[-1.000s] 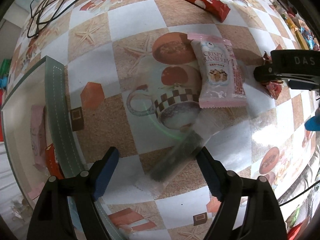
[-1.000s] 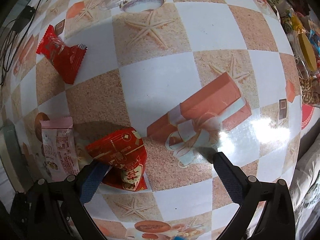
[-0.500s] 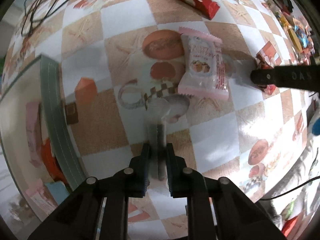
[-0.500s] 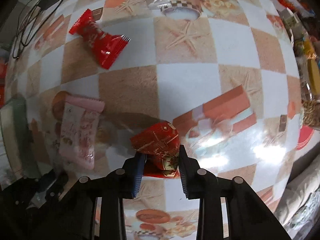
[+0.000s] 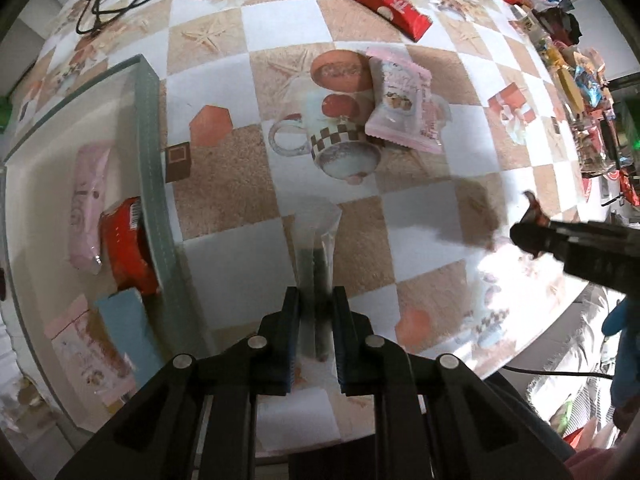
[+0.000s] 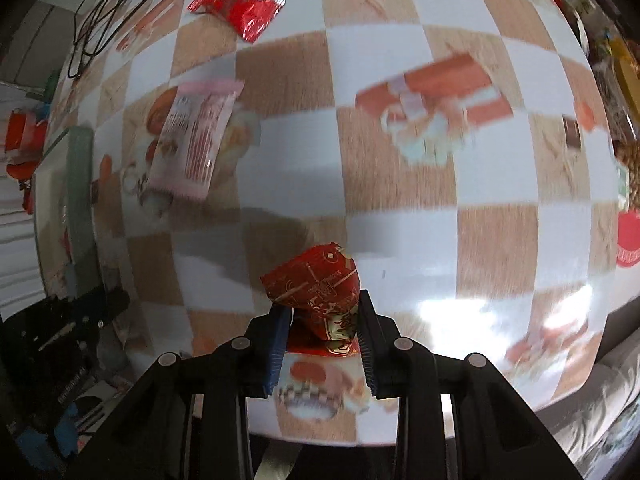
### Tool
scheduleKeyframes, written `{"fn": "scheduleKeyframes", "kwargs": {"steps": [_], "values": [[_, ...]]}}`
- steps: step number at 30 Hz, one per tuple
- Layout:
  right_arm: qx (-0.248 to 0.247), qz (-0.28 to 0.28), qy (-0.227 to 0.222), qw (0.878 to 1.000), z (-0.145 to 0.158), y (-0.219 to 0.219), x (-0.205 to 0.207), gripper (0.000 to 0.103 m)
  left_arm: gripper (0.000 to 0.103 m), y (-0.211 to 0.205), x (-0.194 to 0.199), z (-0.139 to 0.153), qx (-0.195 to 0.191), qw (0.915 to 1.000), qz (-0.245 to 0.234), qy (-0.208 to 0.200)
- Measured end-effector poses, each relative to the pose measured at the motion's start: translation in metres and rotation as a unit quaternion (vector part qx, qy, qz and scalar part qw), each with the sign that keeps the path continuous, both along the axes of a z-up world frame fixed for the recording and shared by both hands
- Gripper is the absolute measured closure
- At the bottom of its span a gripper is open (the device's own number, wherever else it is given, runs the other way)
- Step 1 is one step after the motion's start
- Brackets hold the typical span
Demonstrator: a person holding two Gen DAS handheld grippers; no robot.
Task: Organize snacks
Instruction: 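Carry the stick pack and red candy toward the white tray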
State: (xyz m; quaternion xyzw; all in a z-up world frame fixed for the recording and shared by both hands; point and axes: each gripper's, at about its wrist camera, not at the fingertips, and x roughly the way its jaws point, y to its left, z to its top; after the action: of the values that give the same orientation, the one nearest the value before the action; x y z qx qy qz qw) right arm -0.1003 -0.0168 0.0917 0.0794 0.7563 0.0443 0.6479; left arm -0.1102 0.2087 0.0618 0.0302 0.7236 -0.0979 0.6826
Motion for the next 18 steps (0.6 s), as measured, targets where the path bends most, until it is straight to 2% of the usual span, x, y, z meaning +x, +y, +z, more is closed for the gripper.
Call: {"fn": "scheduleKeyframes", "kwargs": {"steps": [3, 10, 12, 15, 16, 18], "values": [[0.006, -0.007, 0.003, 1.0, 0.004, -0.001, -0.018, 0.069, 0.086, 0.003, -0.013, 0.01, -0.003, 1.0, -0.002, -0.005], [0.016, -0.017, 0.005, 1.0, 0.007, 0.006, -0.047, 0.069, 0.086, 0.022, -0.008, 0.039, -0.014, 0.9997, -0.005, -0.021], [0.015, -0.011, -0.001, 1.0, 0.011, 0.023, -0.041, 0.069, 0.086, 0.027, -0.008, 0.048, -0.015, 0.9995, 0.0, -0.028], [0.011, 0.0, -0.013, 1.0, 0.021, 0.033, -0.044, 0.069, 0.086, 0.031, -0.003, 0.047, -0.015, 0.9993, 0.011, -0.034], [0.01, 0.003, -0.015, 1.0, 0.018, 0.053, -0.028, 0.069, 0.086, 0.034, -0.004, 0.049, -0.015, 0.9991, 0.016, -0.037], [0.01, 0.012, -0.019, 1.0, 0.011, 0.06, -0.015, 0.069, 0.086, 0.035, -0.003, 0.05, -0.015, 0.9988, 0.021, -0.042]]}}
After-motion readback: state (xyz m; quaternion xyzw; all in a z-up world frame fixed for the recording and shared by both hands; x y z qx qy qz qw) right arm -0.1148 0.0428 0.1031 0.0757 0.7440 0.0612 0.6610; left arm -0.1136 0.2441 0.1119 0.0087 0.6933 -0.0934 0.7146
